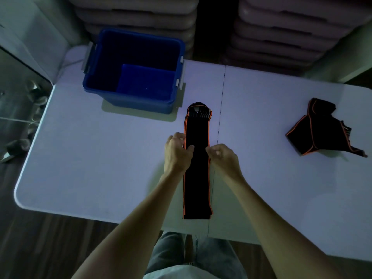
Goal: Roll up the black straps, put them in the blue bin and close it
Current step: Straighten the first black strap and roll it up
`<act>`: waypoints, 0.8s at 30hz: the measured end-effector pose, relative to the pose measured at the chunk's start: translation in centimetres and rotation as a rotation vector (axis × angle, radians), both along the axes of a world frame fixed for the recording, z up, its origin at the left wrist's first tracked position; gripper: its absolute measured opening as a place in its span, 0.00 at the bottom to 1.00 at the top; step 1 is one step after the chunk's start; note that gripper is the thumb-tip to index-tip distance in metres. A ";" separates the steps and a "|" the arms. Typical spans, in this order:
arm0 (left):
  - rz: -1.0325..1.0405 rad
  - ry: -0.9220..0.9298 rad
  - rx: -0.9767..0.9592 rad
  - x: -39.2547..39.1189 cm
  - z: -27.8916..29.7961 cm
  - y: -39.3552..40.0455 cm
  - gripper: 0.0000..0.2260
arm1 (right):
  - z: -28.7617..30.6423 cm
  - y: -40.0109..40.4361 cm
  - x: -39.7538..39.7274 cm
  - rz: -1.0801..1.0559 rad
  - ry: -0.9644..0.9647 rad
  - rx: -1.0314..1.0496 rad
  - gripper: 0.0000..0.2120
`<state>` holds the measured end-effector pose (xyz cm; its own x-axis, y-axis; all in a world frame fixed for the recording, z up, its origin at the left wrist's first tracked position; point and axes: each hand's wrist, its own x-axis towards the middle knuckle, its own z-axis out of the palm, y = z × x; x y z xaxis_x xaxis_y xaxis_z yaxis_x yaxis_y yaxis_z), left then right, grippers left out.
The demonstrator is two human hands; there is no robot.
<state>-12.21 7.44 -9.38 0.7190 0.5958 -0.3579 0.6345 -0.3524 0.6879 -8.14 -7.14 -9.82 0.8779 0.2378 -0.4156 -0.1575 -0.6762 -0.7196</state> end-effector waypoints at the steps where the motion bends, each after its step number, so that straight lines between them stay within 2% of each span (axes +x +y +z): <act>1: 0.012 0.012 -0.001 -0.4 0.0 0.1 0.16 | 0.0 0.0 -0.2 -0.007 -0.018 0.006 0.11; 3: 0.044 0.054 -0.022 -1.2 -0.3 0.2 0.18 | -0.2 0.3 -0.6 0.009 -0.084 0.013 0.11; 8: 0.010 0.077 -0.035 -2.2 -0.7 0.3 0.15 | -1.2 0.6 -1.0 0.094 -0.167 -0.043 0.12; 12: -0.031 0.042 -0.030 -3.2 -0.3 0.0 0.18 | -0.9 0.2 -1.4 0.144 -0.215 -0.093 0.20; 14: -0.050 0.039 -0.021 -4.0 -0.1 -0.2 0.17 | -0.3 -0.5 -2.0 0.136 -0.183 -0.076 0.21; 17: -0.049 0.084 -0.040 -5.8 -0.2 -0.5 0.16 | 0.3 -2.4 -4.0 0.196 -0.073 -0.106 0.10; 19: -0.067 0.162 -0.073 -7.3 -0.3 -1.0 0.15 | 0.5 -3.6 -6.0 0.234 0.019 -0.128 0.07; 21: -0.083 0.206 -0.093 -8.6 -0.2 -1.6 0.14 | 0.5 -4.3 -8.0 0.253 0.066 -0.121 0.08; 24: -0.071 0.169 -0.091 -9.9 -0.3 -2.4 0.12 | 0.0 -4.6 -10.2 0.215 0.085 -0.094 0.11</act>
<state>-22.09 5.02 -9.71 0.6831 0.5056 -0.5269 0.7193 -0.3414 0.6050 -18.36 -11.78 -9.80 0.7726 0.3720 -0.5145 -0.0598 -0.7642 -0.6422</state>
